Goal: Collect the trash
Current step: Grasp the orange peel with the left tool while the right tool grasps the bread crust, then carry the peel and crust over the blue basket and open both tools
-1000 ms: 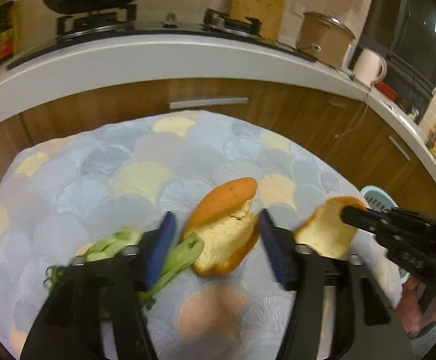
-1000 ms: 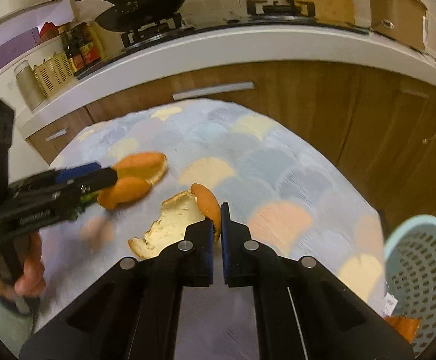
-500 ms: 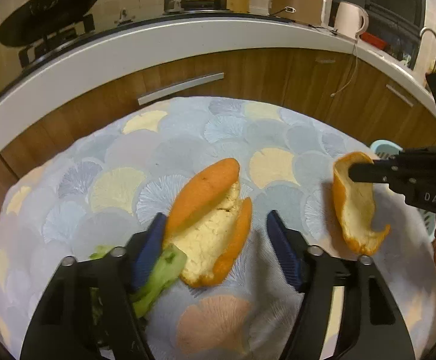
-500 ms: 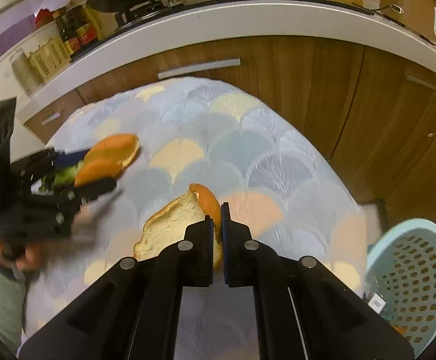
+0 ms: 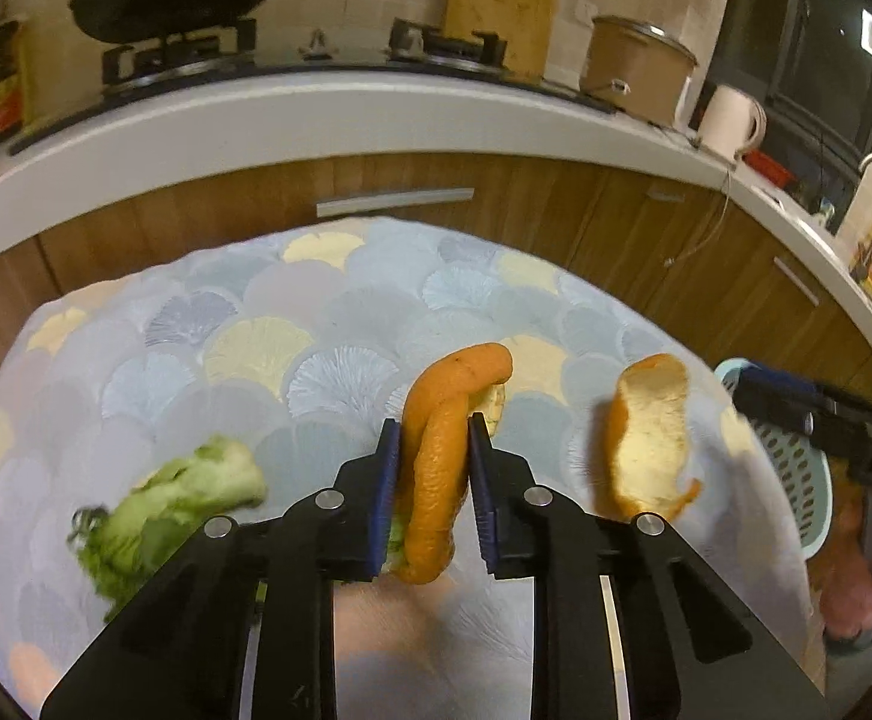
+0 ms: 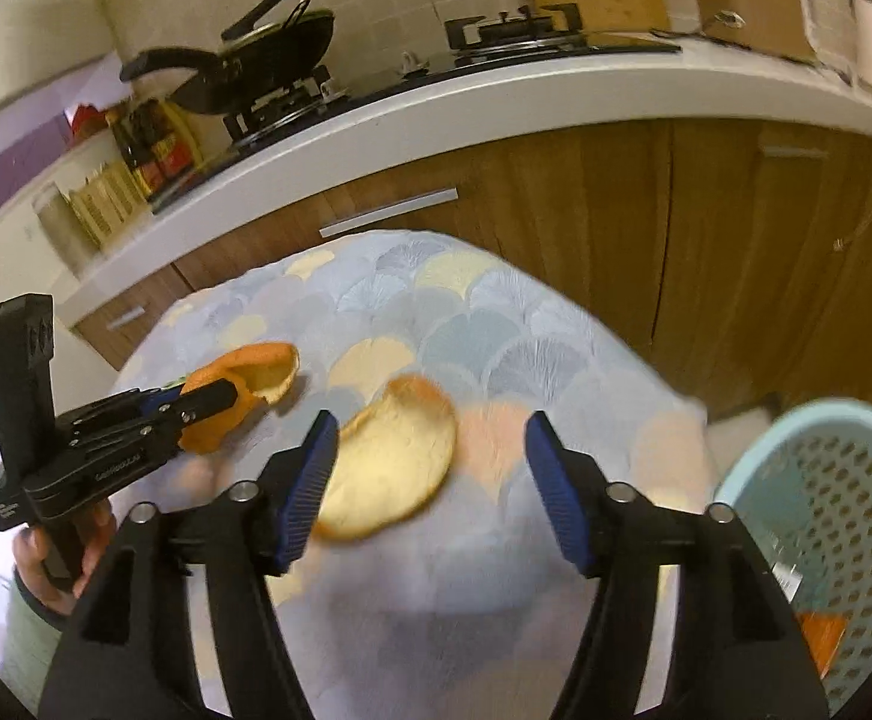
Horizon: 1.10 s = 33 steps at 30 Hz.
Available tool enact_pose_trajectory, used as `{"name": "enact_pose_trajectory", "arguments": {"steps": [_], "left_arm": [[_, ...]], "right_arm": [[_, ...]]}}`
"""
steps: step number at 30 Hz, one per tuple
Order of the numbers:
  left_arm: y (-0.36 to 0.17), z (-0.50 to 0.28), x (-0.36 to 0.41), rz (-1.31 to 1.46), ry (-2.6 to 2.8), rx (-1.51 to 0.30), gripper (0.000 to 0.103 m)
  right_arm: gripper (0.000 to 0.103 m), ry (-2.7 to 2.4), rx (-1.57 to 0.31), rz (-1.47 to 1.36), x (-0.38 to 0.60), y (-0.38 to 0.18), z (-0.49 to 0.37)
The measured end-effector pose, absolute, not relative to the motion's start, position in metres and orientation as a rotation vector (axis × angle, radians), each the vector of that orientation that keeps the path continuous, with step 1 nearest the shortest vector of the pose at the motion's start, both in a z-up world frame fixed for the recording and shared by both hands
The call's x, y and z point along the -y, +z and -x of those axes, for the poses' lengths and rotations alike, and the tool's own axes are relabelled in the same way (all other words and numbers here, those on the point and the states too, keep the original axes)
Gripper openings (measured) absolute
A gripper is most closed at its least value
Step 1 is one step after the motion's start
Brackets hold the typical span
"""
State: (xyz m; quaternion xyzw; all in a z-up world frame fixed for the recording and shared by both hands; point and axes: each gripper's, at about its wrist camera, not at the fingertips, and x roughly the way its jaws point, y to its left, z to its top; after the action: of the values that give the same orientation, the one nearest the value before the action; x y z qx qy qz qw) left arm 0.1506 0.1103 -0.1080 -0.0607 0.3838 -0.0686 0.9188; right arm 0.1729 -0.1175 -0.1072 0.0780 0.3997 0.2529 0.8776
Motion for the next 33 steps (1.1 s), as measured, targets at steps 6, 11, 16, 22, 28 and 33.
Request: {"name": "enact_pose_trajectory", "arguments": {"steps": [6,11,16,22,28,33], "left_arm": [[-0.104,-0.121,-0.101,0.143,-0.073,-0.748,0.020],[-0.107,-0.106,-0.108,0.176,-0.030,-0.735,0.020],[-0.106,-0.101,-0.112,0.194,-0.048,-0.727,0.020],[-0.104,-0.100,-0.103,0.205,-0.085,-0.723,0.020],[-0.095,-0.093,-0.072,0.166,-0.152,-0.718,0.020],[-0.084,-0.094,-0.030,0.153,-0.246,-0.710,0.020]], "right_arm": [[0.069,0.449,-0.950,-0.059,0.070,-0.137,-0.144],[0.069,0.306,-0.926,0.081,0.036,-0.151,-0.153],[0.054,0.230,-0.904,0.075,0.029,-0.150,-0.176],[0.018,0.292,-0.884,0.017,0.051,-0.141,-0.167],[0.017,0.314,-0.810,-0.052,0.100,-0.118,-0.137],[0.017,0.268,-0.766,-0.082,0.150,-0.098,-0.117]]}}
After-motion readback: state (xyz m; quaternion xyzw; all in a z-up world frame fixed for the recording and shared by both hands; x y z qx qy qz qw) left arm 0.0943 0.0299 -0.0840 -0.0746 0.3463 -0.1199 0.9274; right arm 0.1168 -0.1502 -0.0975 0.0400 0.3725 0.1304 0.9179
